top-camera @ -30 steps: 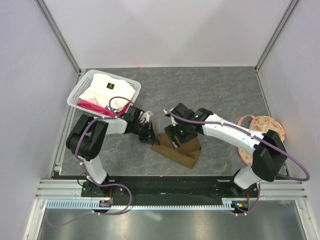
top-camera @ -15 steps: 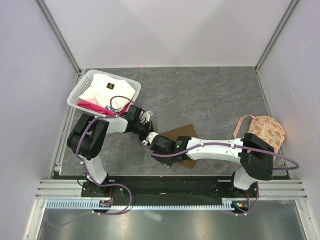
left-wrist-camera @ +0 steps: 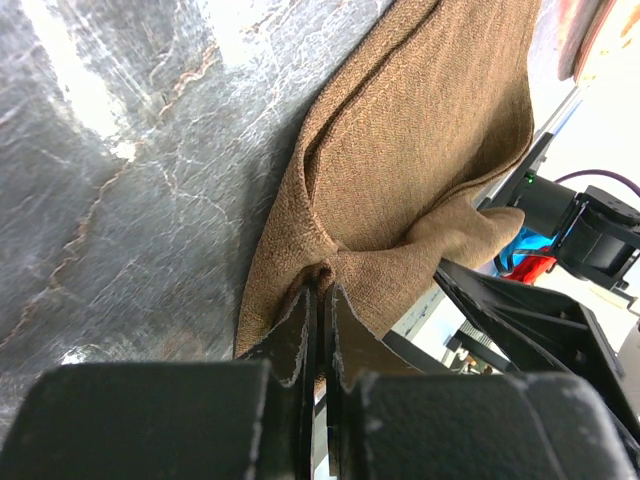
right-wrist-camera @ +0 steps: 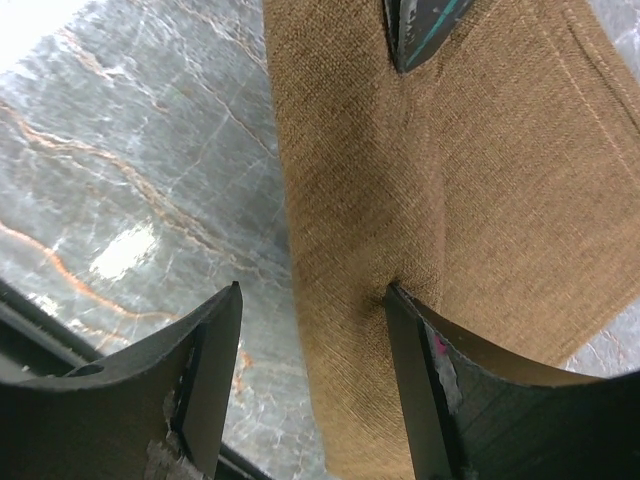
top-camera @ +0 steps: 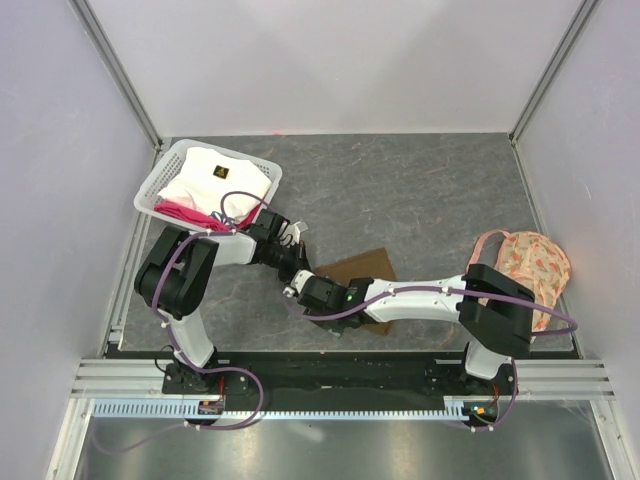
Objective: Fold the napkin, place the utensils inside, and roll it up
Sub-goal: Roll the napkin with the utensil
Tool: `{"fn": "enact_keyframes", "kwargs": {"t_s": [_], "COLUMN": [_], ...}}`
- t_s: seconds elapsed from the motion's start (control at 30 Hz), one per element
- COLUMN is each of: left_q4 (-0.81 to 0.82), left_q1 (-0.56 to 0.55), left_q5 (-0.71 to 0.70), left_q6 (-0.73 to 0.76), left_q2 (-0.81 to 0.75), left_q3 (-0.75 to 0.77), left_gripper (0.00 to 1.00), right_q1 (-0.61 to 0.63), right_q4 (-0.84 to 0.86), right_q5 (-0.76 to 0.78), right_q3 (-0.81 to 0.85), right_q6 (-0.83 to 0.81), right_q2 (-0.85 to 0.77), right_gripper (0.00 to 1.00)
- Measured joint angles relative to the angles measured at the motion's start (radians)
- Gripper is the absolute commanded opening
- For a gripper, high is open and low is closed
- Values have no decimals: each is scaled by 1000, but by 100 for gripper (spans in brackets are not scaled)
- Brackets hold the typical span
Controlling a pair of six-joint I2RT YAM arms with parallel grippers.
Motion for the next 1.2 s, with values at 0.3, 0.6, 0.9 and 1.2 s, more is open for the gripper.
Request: {"fn": "enact_keyframes", "kwargs": {"t_s": [0.3,0.6,0.9,1.2], "left_q4": [-6,-47,-36,102], "left_q1": [0,3,15,16], "left_q5": [0,-90,-155,-115], "left_q6": [8,15,15,11], "left_q2": [-1,-103,-199,-241], "left_q3": [3,-8,-88,-176], "left_gripper": [34,61,77,74], "right_q1": [-70,-137,-198,-243], "right_q4": [52,90,119,120], "right_q5": [-58,-170,-277,-362], "right_q3": [-30,-57,-83,-83], "right_q6": [-11,-23,-26,-31], "right_q2": [7,-13,-40,-40], "right_gripper": [60,56,54,54]}}
